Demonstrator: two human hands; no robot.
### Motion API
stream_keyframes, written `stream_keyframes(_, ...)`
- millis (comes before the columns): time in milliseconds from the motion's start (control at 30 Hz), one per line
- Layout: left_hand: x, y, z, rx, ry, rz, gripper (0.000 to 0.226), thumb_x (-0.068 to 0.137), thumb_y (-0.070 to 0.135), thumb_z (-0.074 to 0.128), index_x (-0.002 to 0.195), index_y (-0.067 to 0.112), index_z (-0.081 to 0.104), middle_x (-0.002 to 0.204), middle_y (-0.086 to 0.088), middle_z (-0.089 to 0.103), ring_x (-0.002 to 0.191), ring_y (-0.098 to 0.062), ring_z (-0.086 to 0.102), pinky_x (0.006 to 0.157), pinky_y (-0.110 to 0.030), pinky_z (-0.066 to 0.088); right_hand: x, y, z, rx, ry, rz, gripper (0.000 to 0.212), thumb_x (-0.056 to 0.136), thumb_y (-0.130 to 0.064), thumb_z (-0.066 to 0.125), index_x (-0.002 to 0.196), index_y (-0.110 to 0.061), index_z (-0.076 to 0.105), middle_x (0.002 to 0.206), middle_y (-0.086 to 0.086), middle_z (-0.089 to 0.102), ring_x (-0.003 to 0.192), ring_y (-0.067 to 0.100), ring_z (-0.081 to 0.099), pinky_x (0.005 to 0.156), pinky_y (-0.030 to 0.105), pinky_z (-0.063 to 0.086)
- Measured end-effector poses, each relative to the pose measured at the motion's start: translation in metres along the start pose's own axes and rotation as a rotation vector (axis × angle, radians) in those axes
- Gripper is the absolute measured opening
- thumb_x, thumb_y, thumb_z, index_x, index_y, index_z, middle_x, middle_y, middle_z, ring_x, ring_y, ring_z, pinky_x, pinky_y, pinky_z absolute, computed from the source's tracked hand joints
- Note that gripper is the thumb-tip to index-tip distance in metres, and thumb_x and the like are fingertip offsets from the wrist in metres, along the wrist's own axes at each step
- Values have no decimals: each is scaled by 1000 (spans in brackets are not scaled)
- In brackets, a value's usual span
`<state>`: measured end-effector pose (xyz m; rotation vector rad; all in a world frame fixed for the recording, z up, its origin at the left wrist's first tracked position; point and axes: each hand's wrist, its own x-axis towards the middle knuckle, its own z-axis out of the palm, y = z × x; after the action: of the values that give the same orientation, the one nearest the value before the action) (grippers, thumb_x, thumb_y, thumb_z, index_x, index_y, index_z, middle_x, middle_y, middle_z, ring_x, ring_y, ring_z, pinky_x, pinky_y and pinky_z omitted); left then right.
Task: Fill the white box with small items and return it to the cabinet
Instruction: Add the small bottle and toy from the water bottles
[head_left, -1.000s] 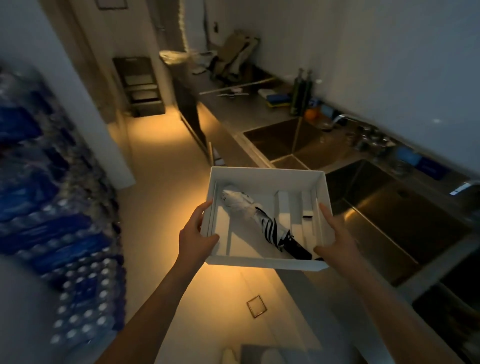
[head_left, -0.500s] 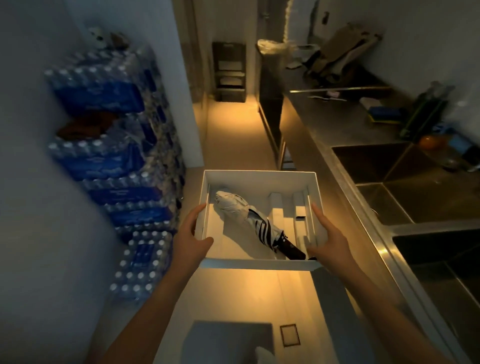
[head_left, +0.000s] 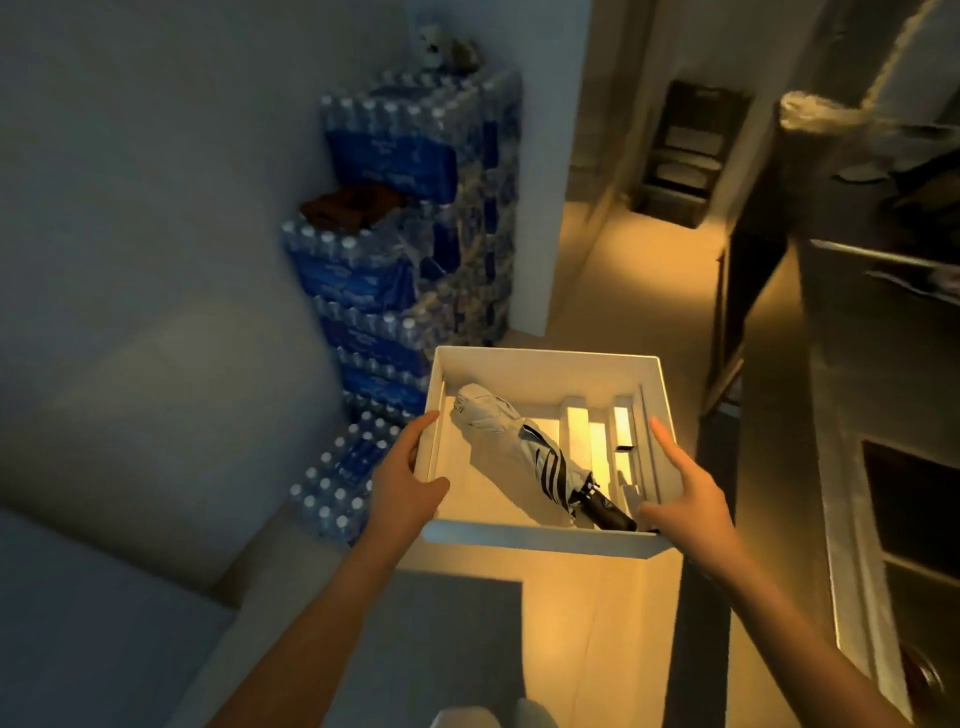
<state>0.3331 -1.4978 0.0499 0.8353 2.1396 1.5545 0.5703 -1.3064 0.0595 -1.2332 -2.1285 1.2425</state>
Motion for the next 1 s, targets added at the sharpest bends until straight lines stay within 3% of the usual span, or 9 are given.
stream_keyframes(133, 20, 8, 13, 53, 126, -55, 83, 69, -11, 63, 131, 42, 45, 130, 12, 54, 109, -5, 53, 77, -13, 46, 61, -11, -13, -27, -115, -59, 105, 73, 8, 70, 145, -51, 21, 149, -1, 34, 79, 14, 59, 51, 18, 52)
stream_keyframes(233, 38, 12, 16, 41, 219, -106, 81, 70, -10, 63, 132, 39, 47, 132, 8, 54, 111, -10, 55, 83, -28, 52, 105, -23, -10, -34, -186, -81, 107, 72, 8, 70, 142, -56, 21, 148, 1, 36, 76, 18, 61, 48, 19, 52)
stream_keyframes(300, 55, 11, 15, 60, 274, -134, 80, 71, -9, 63, 136, 35, 47, 130, 9, 53, 117, -17, 52, 89, -36, 51, 134, -31, -4, -32, -239, -100, 108, 71, 11, 67, 141, -59, 23, 148, 3, 36, 72, 23, 64, 48, 26, 56)
stream_keyframes(400, 86, 4, 12, 56, 324, -134, 81, 72, -8, 65, 138, 34, 45, 126, 14, 52, 117, -16, 50, 89, -33, 49, 178, -45, 10, -20, -307, -144, 108, 69, 13, 64, 139, -60, 25, 130, 4, 52, 63, 31, 60, 50, 43, 55)
stream_keyframes(500, 127, -7, 8, 47, 351, -152, 82, 72, -8, 65, 138, 36, 43, 129, 9, 53, 117, -18, 51, 93, -42, 50, 229, -58, 29, -21, -340, -162, 107, 66, 13, 63, 140, -56, 29, 122, 4, 58, 78, 41, 64, 51, 40, 54)
stream_keyframes(633, 196, -17, 0, 18, 385, -176, 84, 71, -7, 65, 135, 43, 44, 126, 10, 55, 112, -21, 54, 90, -50, 51, 299, -81, 52, 21, -370, -182, 105, 64, 16, 60, 142, -49, 32, 113, -2, 58, 53, 17, 53, 42, 24, 46)
stream_keyframes(767, 270, -17, -11, 11, 415, -147, 88, 71, -8, 65, 131, 53, 43, 123, 5, 57, 109, -21, 56, 88, -46, 53, 371, -117, 69, 0, -359, -239, 104, 64, 14, 64, 144, -46, 31, 107, -14, 51, 81, -10, 54, 56, 8, 47)
stream_keyframes(867, 312, -14, -20, 39, 453, -123, 92, 71, -9, 65, 119, 66, 39, 116, 13, 56, 104, -13, 56, 81, -35, 53, 418, -142, 83, 12, -399, -271, 105, 66, 16, 65, 145, -45, 30, 123, -19, 43, 92, 1, 59, 64, 10, 49)
stream_keyframes(1000, 340, -16, -32, 62, 527, -167, 83, 73, -7, 66, 133, 44, 42, 122, 1, 58, 106, -19, 57, 87, -41, 53, 465, -161, 111, 40, -478, -287, 107, 66, 22, 61, 144, -44, 31, 114, -33, 41, 69, -17, 58, 52, 11, 48)
